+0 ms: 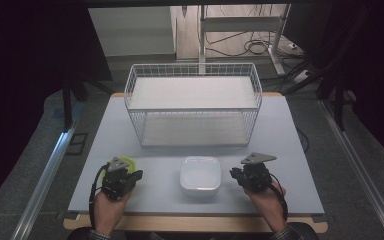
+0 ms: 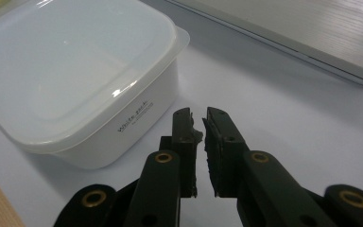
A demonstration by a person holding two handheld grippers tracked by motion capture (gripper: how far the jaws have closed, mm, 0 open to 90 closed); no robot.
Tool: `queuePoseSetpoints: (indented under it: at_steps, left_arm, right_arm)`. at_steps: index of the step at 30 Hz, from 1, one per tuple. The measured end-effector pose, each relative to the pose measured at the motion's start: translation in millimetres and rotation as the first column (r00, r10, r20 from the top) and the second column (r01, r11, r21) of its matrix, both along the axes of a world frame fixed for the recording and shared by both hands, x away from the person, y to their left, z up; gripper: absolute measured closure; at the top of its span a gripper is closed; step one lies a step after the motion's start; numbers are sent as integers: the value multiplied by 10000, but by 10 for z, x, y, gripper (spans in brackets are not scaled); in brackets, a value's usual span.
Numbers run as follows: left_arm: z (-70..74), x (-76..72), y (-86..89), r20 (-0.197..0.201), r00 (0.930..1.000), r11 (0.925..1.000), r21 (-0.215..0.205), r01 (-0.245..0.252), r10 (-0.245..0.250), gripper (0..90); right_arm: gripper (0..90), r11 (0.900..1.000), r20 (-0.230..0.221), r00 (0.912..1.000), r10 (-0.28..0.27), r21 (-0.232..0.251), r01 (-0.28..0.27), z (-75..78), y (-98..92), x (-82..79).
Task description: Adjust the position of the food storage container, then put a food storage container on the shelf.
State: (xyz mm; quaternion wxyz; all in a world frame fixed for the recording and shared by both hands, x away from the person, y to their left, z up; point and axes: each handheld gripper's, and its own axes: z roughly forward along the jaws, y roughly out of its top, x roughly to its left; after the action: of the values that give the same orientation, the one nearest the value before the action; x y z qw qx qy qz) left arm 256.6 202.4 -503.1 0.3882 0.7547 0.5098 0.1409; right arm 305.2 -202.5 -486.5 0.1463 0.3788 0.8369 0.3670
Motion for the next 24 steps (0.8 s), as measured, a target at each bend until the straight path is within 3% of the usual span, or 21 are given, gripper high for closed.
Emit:
queuePoseSetpoints:
  at_steps: [2, 3, 4, 5, 6, 7, 9, 10, 13, 15, 24]
  left_arm:
    - [8, -9, -95, 218, 9980, 9982, 12, 599, -599, 776]
    - [8, -9, -95, 218, 9980, 9982, 12, 599, -599, 717]
    - [18, -18, -163, 368, 9949, 9955, 92, 941, -944, 663]
    - [18, -18, -163, 368, 9949, 9955, 92, 941, -944, 608]
    - [24, -22, -193, 407, 9928, 9936, 90, 1122, -1124, 608]
    - [29, -27, -240, 462, 9890, 9901, 37, 1404, -1404, 519]
    - [27, -27, -258, 455, 9875, 9885, 21, 1510, -1509, 486]
    - [22, -25, -273, 442, 9863, 9873, 5, 1589, -1587, 434]
    - [5, -14, -304, 395, 9838, 9845, -98, 1752, -1747, 350]
    - [-1, -12, -331, 477, 9790, 9797, -196, 1995, -1984, 296]
    - [-32, 6, -442, 583, 9709, 9720, -222, 2340, -2324, 120]
  right_arm:
    - [782, 10000, 42, 10000, -2, 3, 2, 14, -29, -25]
    - [782, 10000, 42, 10000, -2, 3, 2, 14, -29, -25]
    - [730, 10000, 88, 10000, -21, 81, 21, 23, -45, -44]
    - [697, 10000, 122, 9999, 16, 92, -17, 30, -53, -54]
    - [697, 10000, 122, 9999, 16, 92, -17, 30, -53, -54]
    - [608, 9999, 245, 9997, 41, 93, -44, 43, -67, -74]
    - [573, 10000, 302, 9995, 9, 95, -12, 46, -72, -81]
    - [501, 9999, 352, 9994, -33, 151, 28, 48, -81, -89]
    - [417, 9998, 345, 9994, -2, 217, -6, 45, -91, -88]
    - [369, 9998, 357, 9993, 65, 207, -72, 44, -92, -83]
    - [251, 9991, 485, 9984, 290, 302, -305, 28, -71, -70]
